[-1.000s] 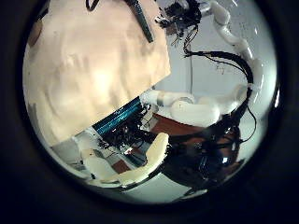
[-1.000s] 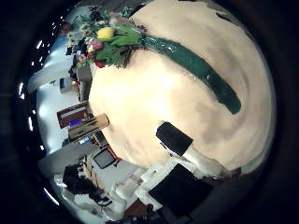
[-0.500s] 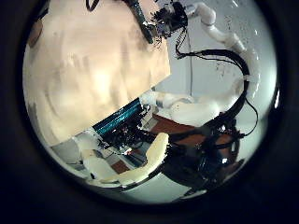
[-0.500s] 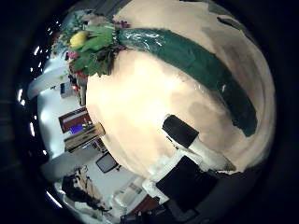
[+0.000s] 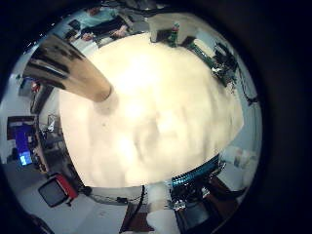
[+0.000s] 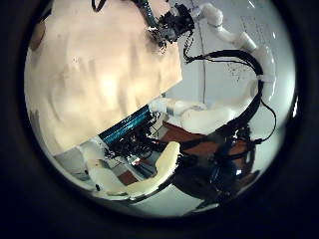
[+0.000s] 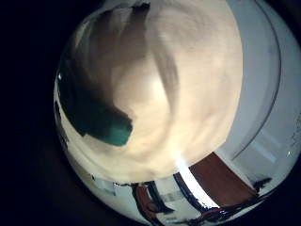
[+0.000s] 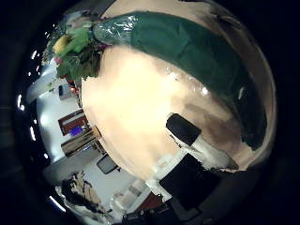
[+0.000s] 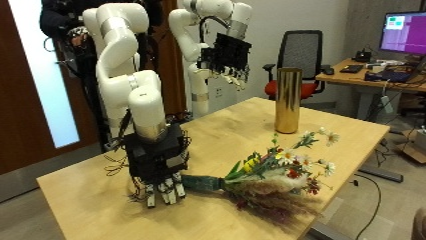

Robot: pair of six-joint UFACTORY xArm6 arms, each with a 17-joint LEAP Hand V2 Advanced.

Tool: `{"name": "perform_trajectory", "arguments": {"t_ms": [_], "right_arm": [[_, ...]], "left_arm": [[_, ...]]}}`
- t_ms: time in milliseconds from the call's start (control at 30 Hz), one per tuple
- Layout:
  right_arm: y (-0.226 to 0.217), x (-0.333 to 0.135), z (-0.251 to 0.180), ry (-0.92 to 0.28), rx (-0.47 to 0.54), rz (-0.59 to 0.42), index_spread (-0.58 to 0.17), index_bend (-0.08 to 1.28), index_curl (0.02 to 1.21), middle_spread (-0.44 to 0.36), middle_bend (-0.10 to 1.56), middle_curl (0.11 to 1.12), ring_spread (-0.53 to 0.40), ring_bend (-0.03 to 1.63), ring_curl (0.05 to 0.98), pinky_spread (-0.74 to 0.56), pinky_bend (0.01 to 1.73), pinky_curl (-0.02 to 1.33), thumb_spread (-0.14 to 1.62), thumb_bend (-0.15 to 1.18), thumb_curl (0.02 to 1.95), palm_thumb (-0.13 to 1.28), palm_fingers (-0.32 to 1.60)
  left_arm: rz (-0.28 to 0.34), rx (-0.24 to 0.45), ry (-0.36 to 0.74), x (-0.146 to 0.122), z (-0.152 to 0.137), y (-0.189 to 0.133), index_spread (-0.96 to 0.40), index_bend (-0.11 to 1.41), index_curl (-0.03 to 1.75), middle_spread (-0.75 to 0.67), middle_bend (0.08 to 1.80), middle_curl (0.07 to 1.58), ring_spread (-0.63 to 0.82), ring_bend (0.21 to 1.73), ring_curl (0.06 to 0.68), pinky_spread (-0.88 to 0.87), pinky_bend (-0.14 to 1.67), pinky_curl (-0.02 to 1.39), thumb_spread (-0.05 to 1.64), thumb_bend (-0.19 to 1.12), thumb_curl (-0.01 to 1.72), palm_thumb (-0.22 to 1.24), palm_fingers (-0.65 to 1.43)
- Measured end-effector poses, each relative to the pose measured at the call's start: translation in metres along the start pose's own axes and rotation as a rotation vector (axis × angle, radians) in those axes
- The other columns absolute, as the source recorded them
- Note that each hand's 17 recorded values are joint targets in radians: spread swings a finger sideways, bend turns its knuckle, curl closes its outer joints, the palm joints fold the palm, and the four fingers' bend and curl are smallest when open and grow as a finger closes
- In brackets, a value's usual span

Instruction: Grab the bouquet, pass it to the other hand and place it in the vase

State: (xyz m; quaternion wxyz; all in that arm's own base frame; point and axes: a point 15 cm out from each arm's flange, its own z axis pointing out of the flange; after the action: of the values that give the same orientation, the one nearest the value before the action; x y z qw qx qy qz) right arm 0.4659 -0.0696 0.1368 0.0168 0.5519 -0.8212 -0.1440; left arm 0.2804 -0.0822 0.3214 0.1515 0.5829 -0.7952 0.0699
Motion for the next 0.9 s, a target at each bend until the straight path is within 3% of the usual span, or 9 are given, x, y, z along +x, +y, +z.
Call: {"name": "perform_trajectory", "arguments": {"t_ms": [333,667,733,800,900], "right_arm": [[0.002,0.003,0.012,0.008,-0.036,0.002,-0.092,0.18,0.29,0.070,0.52,0.39,-0.037,0.87,0.230,0.11,0.57,0.21,1.03,-0.02,0.39,0.66,0.34],[0.007,0.002,0.016,0.018,-0.066,-0.010,-0.148,0.21,0.34,-0.020,0.60,0.42,-0.140,0.95,0.240,-0.03,0.55,0.16,0.99,-0.02,0.43,0.76,0.59],[0.007,0.002,0.014,0.017,-0.065,-0.013,-0.191,0.20,0.35,-0.064,0.64,0.44,-0.192,0.99,0.251,-0.12,0.63,0.15,0.98,-0.02,0.43,0.79,0.76],[0.007,0.001,0.011,0.011,-0.060,-0.014,-0.247,0.20,0.38,-0.131,0.67,0.46,-0.252,1.02,0.273,-0.30,0.78,0.19,0.96,-0.02,0.44,0.81,0.96],[0.012,0.003,0.009,0.006,-0.078,-0.010,-0.303,0.21,0.41,-0.185,0.68,0.48,-0.283,1.02,0.298,-0.45,0.87,0.21,0.94,-0.02,0.45,0.82,1.09]], "left_arm": [[0.001,-0.012,0.000,0.001,0.003,-0.003,0.25,0.17,0.31,0.52,0.18,0.26,0.65,0.38,0.225,0.59,0.20,0.31,0.81,-0.04,0.32,0.24,-0.02],[-0.002,-0.008,0.000,0.001,0.001,-0.002,0.25,0.17,0.31,0.52,0.18,0.26,0.65,0.38,0.225,0.59,0.19,0.31,0.81,-0.04,0.32,0.24,-0.02],[-0.003,-0.010,0.000,0.001,0.002,-0.001,0.25,0.17,0.31,0.52,0.18,0.26,0.65,0.38,0.225,0.59,0.20,0.30,0.81,-0.04,0.32,0.24,-0.02],[-0.002,-0.009,0.000,0.001,0.002,-0.001,0.25,0.17,0.31,0.52,0.18,0.26,0.65,0.38,0.225,0.59,0.20,0.31,0.81,-0.04,0.32,0.25,-0.02],[-0.001,-0.004,-0.001,0.002,0.000,-0.001,0.25,0.17,0.31,0.52,0.18,0.26,0.65,0.38,0.225,0.59,0.19,0.30,0.81,-0.04,0.32,0.25,-0.02]]}}
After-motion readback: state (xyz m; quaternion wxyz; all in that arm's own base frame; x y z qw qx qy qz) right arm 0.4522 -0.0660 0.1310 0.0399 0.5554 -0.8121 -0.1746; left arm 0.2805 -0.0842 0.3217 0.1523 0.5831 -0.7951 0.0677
